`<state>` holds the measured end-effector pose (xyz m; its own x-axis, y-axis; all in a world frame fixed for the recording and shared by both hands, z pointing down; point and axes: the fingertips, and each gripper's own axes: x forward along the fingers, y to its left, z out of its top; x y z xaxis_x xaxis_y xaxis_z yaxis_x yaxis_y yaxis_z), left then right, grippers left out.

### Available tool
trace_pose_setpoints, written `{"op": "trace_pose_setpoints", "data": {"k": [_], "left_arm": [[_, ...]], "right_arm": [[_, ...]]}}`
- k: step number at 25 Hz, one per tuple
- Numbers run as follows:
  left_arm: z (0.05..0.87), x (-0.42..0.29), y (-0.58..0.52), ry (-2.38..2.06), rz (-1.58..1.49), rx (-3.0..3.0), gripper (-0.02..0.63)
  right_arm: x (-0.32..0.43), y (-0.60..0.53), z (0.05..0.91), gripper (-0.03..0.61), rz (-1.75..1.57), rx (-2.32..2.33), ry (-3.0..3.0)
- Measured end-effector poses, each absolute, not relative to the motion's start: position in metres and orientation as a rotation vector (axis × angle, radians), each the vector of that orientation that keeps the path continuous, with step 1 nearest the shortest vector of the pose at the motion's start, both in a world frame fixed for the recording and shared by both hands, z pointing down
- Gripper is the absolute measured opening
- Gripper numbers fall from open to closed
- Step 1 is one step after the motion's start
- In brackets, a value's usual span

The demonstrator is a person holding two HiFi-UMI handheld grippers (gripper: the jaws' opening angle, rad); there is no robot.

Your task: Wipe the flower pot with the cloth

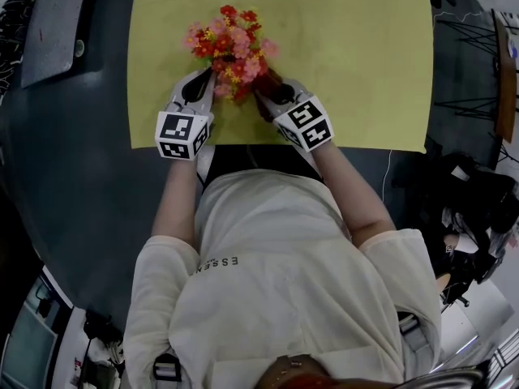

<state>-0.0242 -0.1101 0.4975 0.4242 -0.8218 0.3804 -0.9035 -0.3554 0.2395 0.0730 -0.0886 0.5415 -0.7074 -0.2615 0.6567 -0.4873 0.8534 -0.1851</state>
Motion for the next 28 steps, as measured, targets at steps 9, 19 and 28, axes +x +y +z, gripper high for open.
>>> {"op": "trace_pose_setpoints", "data": {"k": [9, 19, 28], "left_arm": [[0.477, -0.020, -0.121, -1.536, 0.167, 2.241, 0.011], [0.490, -0.020, -0.116, -1.610, 0.179, 2.114, 0.011], [0.493, -0.021, -0.112, -1.734, 0.165, 2.010, 0.014]], "right_arm": [[0.114, -0.172, 0.525, 0.060, 0.375, 0.576, -2.359], [0.032, -0.236, 0.516, 0.060, 0.277, 0.176, -2.499], [-0.041, -0.220, 0.526, 0.060, 0.333, -0.350, -2.556]]}}
